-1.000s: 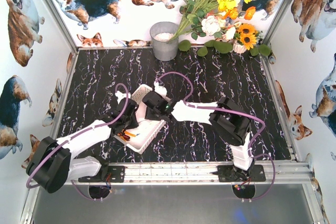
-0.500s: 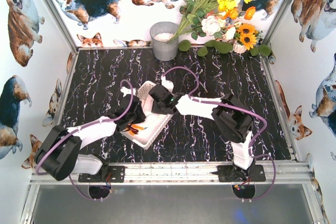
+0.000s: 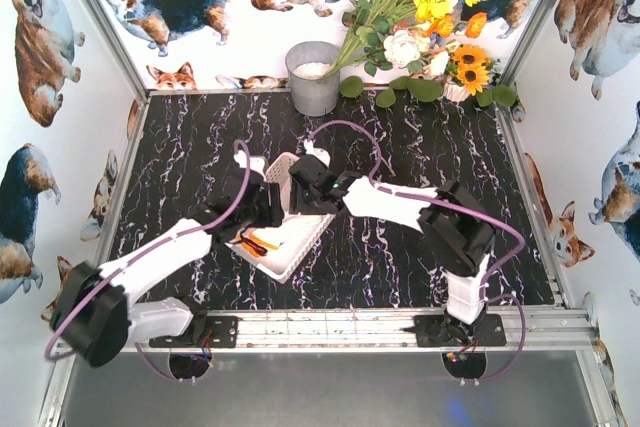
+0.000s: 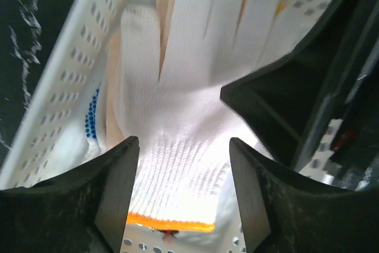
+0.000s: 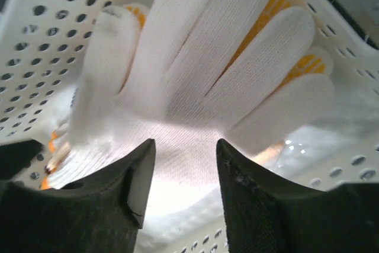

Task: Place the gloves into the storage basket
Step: Move the bin to the center of the board.

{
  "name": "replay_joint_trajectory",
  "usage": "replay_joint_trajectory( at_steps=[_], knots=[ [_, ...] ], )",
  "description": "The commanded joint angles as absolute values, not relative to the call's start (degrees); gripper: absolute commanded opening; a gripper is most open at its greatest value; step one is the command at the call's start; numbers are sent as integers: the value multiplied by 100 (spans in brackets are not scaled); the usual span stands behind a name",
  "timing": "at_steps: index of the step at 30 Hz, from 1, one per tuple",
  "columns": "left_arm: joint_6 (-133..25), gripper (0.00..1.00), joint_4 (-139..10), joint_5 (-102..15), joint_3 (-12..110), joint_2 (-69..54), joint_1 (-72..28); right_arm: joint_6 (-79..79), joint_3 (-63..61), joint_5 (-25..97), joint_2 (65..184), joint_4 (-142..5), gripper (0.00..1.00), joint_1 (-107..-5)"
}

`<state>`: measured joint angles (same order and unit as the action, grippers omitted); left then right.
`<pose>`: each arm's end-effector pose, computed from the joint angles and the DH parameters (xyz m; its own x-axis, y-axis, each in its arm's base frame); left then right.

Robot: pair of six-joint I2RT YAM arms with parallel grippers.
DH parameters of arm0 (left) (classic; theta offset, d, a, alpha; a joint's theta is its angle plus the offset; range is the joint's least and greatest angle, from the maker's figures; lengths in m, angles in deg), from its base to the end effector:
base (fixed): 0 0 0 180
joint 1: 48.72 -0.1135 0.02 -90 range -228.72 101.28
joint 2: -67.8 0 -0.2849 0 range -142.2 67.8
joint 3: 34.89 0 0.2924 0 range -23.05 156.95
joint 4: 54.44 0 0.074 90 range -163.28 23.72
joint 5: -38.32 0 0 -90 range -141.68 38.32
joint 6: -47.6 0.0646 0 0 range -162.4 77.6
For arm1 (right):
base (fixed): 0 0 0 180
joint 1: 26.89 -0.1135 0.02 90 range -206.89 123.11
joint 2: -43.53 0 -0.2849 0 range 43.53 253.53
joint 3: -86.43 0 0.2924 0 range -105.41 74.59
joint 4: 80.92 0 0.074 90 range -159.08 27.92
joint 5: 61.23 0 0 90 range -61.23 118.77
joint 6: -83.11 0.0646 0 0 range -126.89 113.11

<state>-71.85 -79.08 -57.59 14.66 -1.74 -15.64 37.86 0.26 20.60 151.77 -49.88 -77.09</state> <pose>0.2496 -0.1547 0.1833 -0.7493 -0.0955 -0.6553 0.1299 0.9491 -0.2869 0.3034 0.3498 0.1639 -0.8605 0.0558 -0.5063 -0.1409 0.9291 0.3419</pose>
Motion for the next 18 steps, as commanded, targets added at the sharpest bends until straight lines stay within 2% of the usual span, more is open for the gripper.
replay_joint_trajectory(
  at_steps=[1, 3, 7, 9, 11, 13, 18],
  knots=[
    [-6318, 63, -8808, -6075, 2326, 402, -1550, 3241, -328, 1921, 14228, -4757, 52, -7734],
    [-6097, 70, -9086, -6253, 2672, 474, -1612, 3055, -278, 1639, 13846, -4687, 58, -7734],
    [-5617, 75, -9332, -6178, 3078, 474, -2128, 2552, 202, 950, 12964, -4849, 70, -7692],
    [-5450, 77, -9228, -6080, 3066, 517, -2745, 2382, 546, 792, 12493, -4843, 75, -7481],
    [-5470, 80, -8857, -5746, 2844, 617, -3513, 2288, 986, 873, 12133, -4854, 79, -7078],
    [-5621, 86, -8428, -5408, 2472, 732, -4288, 2202, 1475, 1128, 11781, -4930, 80, -6545],
    [-5909, 97, -7469, -5365, 1536, 1128, -5715, 1605, 2585, 1526, 10866, -5193, 88, -5002]
  ],
)
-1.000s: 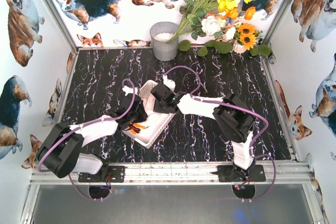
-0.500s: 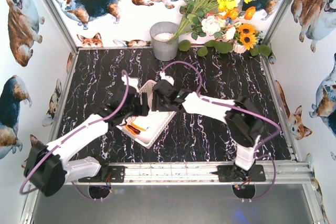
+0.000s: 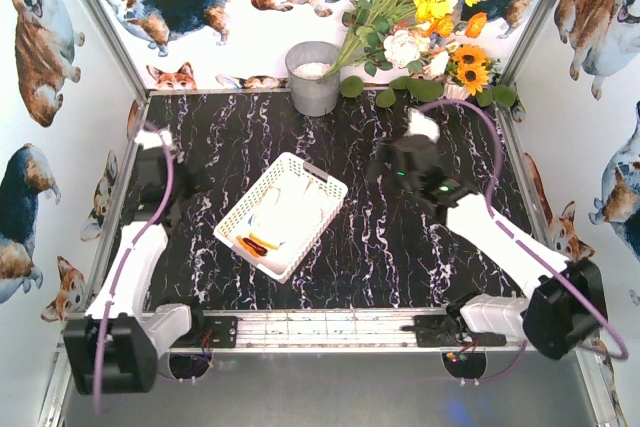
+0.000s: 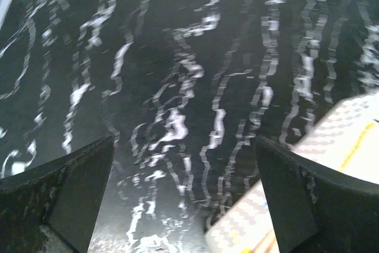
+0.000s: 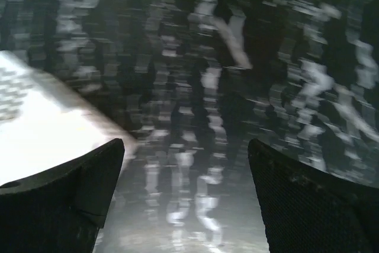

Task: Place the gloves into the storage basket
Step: Reset both arms

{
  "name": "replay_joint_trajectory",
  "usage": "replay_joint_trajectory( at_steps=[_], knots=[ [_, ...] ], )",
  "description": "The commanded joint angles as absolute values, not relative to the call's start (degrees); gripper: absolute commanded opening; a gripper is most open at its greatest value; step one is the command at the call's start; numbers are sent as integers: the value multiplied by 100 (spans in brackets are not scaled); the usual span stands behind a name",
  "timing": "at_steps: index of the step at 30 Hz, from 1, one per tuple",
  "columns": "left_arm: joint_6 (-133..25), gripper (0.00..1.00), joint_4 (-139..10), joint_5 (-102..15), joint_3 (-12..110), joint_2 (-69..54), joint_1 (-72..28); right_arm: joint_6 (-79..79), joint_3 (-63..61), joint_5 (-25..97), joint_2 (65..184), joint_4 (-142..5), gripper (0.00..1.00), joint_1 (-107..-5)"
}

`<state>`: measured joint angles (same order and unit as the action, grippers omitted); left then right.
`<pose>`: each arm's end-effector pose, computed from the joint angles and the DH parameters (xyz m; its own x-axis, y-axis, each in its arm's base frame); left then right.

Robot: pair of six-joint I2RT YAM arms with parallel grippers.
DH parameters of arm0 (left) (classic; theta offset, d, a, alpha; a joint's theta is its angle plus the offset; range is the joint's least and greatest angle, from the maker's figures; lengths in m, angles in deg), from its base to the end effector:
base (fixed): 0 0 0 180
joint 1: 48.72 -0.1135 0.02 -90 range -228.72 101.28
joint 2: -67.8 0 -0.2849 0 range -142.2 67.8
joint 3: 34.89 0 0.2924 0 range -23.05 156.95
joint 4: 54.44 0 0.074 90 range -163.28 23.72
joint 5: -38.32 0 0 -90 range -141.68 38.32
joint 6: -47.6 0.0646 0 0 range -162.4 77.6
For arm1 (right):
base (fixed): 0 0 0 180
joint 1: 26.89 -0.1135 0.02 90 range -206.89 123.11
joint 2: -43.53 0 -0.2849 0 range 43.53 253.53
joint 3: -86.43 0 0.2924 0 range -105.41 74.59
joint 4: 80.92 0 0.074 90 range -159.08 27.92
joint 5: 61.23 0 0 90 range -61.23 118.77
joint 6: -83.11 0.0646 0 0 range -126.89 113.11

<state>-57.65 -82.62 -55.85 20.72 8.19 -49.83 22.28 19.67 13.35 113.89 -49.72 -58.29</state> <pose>0.2846 0.0102 0.2651 -0.4925 -0.2719 -0.8268 -0.2181 0.9582 -0.1853 0.2889 0.1562 0.2857 -0.5793 0.1969 -0.7910 -0.0384 0.9627 0.2677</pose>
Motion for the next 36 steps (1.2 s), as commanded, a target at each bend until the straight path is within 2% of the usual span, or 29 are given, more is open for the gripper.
replay_joint_trajectory(
  at_steps=[1, 6, 14, 19, 25, 31, 33, 36],
  knots=[
    [-5951, 98, -7292, -5457, 1358, 1208, -5910, 1483, 2780, 1649, 10708, -5307, 90, -4654],
    [-6223, 100, -6113, -6132, 504, 1461, -6278, 966, 3592, 2095, 10254, -5992, 91, -3299],
    [-6137, 100, -2820, -6397, -1434, 1365, -6098, 112, 5042, 898, 10030, -7849, 93, -3225],
    [-5453, 100, -1657, -6562, -1714, 540, -5265, -279, 5944, 524, 10210, -9471, 95, -3221],
    [-4923, 100, -1137, -6262, -1118, -606, -4876, -455, 5842, 702, 10697, -9983, 95, -3208],
    [-4625, 100, -2294, -5688, -16, -1397, -4855, -615, 5413, 1174, 12103, -11017, 96, -3191],
    [-4634, 100, -2328, -5675, 4, -1405, -4860, -700, 5282, 1507, 12618, -11252, 100, -3181],
    [-4648, 100, -2343, -5783, 2, -1394, -4856, -594, 5243, 1739, 12366, -10702, 100, -3085]
  ],
)
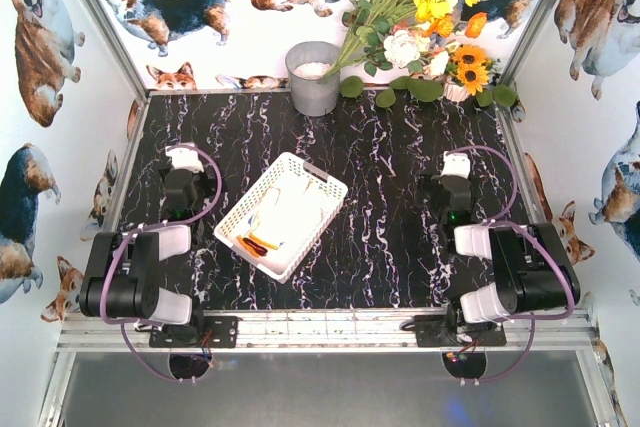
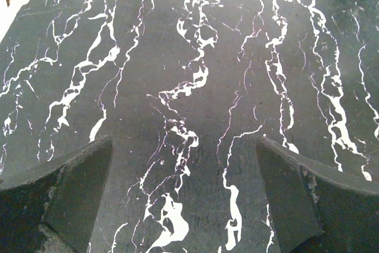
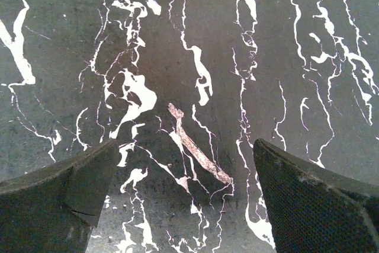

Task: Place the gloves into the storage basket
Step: Reset both arms

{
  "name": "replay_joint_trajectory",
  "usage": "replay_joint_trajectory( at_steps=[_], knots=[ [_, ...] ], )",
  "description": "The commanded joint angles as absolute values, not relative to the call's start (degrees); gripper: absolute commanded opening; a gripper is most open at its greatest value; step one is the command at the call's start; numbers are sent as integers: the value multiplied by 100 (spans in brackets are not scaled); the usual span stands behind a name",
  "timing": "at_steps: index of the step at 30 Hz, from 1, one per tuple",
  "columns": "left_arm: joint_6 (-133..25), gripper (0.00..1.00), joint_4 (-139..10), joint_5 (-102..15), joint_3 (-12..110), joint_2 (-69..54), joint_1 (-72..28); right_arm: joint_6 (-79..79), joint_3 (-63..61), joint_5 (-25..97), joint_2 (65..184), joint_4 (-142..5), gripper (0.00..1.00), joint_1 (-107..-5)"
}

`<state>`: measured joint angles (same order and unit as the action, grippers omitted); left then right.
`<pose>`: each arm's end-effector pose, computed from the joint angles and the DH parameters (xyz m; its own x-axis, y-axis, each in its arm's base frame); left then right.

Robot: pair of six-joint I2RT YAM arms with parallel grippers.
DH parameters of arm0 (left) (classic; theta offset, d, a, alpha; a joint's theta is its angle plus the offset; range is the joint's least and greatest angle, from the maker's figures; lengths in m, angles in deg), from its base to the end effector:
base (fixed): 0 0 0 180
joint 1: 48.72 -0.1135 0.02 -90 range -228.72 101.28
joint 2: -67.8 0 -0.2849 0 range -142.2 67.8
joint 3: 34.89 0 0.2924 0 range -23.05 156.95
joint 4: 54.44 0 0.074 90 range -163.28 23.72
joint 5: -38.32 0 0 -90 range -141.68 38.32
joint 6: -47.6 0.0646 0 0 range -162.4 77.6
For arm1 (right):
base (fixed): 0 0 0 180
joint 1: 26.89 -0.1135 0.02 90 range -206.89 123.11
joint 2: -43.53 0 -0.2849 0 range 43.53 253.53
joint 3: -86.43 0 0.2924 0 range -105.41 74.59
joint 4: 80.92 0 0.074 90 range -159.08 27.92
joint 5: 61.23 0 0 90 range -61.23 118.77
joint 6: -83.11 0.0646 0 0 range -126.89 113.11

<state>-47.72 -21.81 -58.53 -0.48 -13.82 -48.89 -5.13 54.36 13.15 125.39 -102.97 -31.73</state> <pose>0.3108 0.0086 0.1460 -0.2397 -0.0928 -0.9664 -0.1412 0.9882 -0.0598 0.2894 0.0071 0.1088 -0.4588 -0.0092 -0.8885 0.1704 0.9805 -0.0981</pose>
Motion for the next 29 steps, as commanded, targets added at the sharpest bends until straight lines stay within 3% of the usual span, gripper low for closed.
replay_joint_trajectory(
  at_steps=[1, 4, 7, 13, 29],
  knots=[
    [-4603, 100, -2379, -5887, 17, -1394, -4844, -621, 5359, 1833, 12437, -10973, 100, -3085],
    [-4165, 100, -1526, -6475, -238, -1384, -4732, -732, 5679, 1870, 12843, -12154, 100, -3085],
    [-3986, 100, -401, -6281, -411, -2164, -4811, -649, 5483, 1901, 12601, -11365, 100, -3061],
    [-4072, 100, -341, -6695, -540, -2150, -4716, -691, 5651, 1918, 12777, -11974, 100, -3058],
    [-4066, 100, -332, -6654, -555, -2141, -4696, -677, 5645, 2245, 12746, -11911, 100, -2927]
  ],
)
